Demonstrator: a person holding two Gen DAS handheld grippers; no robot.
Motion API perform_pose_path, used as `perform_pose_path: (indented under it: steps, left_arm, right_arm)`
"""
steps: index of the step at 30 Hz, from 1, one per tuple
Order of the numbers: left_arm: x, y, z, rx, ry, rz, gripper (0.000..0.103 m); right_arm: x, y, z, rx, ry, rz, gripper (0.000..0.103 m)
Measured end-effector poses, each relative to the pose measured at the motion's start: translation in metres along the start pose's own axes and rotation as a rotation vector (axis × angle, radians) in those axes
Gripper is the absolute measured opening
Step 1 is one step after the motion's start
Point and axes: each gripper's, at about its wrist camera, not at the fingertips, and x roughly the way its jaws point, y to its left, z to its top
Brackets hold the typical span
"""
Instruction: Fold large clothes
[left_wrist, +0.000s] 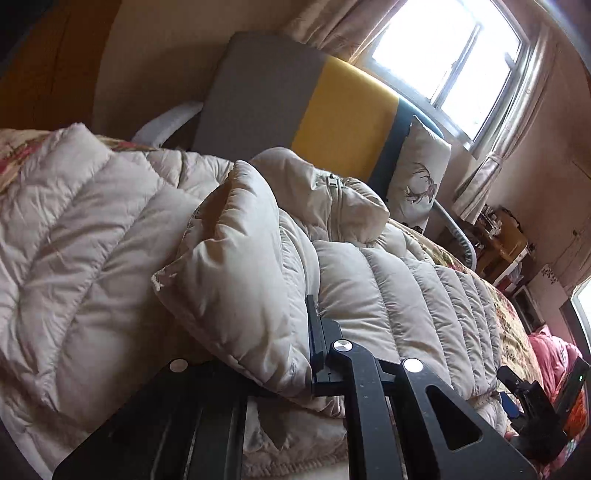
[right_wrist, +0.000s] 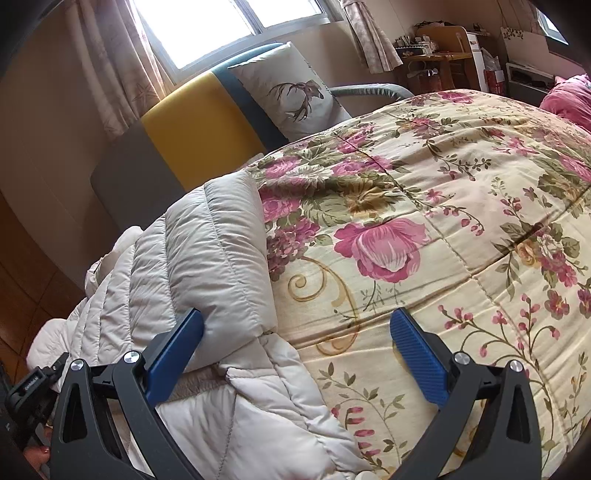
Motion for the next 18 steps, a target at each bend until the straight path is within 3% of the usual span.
perform_pose_path:
  steps: [5, 8, 13, 18]
  left_arm:
    - [-0.003, 0.006, -0.009, -0.021, -0.016, -0.04, 0.009]
    - [-0.003, 0.011, -0.01, -0.053, -0.013, -0.072, 0.009]
    - [-0.004, 0.017, -0.013, -0.083, -0.003, -0.101, 0.011]
    - [0.0, 0.022, -0.014, -0.102, 0.014, -0.144, 0.018]
  right_arm:
    - [-0.021, 0.001, 0.007, 0.012, -0.058, 0.017, 0.101]
    - [-0.018, 0.024, 0.021, -0.083, -0.028, 0.014, 0.101]
    - [0.026, 0.059, 0.046, -0.226, 0.027, -0.039, 0.101]
    - [0.092, 0.061, 0.049, -0.287, 0.13, -0.169, 0.101]
